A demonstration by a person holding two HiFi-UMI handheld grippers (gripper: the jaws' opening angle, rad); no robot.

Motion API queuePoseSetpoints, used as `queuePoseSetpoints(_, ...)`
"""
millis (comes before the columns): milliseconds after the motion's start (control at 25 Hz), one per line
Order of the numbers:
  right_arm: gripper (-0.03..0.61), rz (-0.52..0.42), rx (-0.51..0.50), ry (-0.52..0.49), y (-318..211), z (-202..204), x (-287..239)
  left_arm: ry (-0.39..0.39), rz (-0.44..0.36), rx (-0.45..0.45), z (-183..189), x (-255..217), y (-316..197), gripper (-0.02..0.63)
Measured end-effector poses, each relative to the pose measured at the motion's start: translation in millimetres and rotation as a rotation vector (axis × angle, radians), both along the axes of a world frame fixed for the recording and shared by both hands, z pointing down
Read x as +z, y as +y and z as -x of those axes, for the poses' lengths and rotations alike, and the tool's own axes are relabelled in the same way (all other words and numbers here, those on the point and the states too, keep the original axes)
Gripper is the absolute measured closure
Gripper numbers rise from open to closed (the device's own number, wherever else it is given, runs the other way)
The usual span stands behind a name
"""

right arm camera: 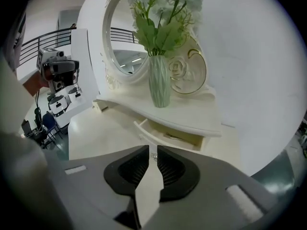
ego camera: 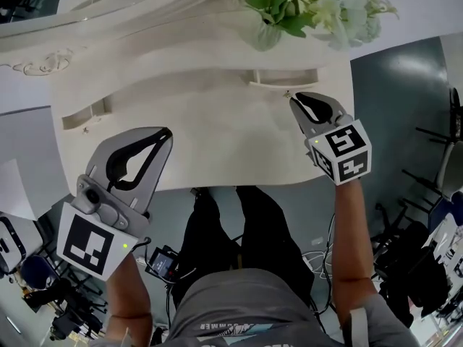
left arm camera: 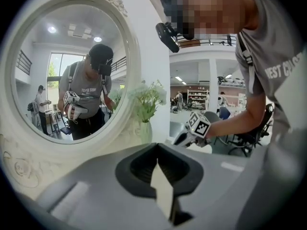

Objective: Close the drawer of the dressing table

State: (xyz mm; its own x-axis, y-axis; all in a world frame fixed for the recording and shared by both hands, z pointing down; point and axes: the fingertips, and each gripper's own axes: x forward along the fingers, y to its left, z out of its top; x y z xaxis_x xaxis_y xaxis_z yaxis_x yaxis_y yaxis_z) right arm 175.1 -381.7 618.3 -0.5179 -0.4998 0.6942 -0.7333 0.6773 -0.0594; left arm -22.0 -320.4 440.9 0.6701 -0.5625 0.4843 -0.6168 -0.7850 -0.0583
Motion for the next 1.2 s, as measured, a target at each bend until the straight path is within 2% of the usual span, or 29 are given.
queuePoseSetpoints(200,0.477,0.028,-0.005,0.04,1,3,19,0.001,0.015,-0.013,2,9,0,0.612)
queuePoseSetpoints(440,0.502,0.027,0.007,0.111,-3,0,34,0.008,0.014,-0.016,4,13,-4,0.612)
queuePoseSetpoints(800,0.502,0.026,0.013,0.083,-5,1,37,0.014,0.016,-0.023,4,18,-5,0.612)
queuePoseSetpoints(1200,0.503,-0.031,0.044,0.074,-37,1,37,0.006,0.007,-0.05,12,17,-7,0.612)
